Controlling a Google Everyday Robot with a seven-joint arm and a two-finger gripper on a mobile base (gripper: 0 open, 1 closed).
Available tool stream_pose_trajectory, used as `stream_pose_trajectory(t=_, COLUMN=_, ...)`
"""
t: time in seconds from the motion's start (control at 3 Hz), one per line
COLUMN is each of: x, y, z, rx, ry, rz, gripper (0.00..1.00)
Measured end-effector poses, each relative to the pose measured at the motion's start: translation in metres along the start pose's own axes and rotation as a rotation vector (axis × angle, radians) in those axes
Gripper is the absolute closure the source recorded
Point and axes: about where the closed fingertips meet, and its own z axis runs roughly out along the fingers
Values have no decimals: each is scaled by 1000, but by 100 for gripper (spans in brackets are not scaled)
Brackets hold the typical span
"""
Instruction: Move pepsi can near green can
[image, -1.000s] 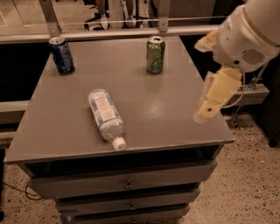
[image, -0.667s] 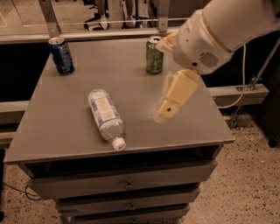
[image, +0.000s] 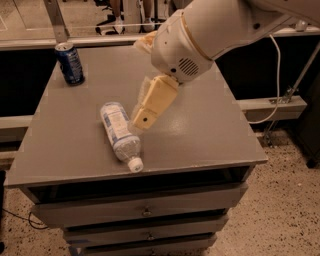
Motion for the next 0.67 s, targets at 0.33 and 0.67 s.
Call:
stream_pose_trajectory(t=0.33, x=-5, y=-8, z=13, rx=12, ry=-29, rz=-13, gripper=0)
stream_pose_trajectory(t=0.67, x=-10, y=-33, z=44, rx=28, ry=-76, rz=-31, gripper=0)
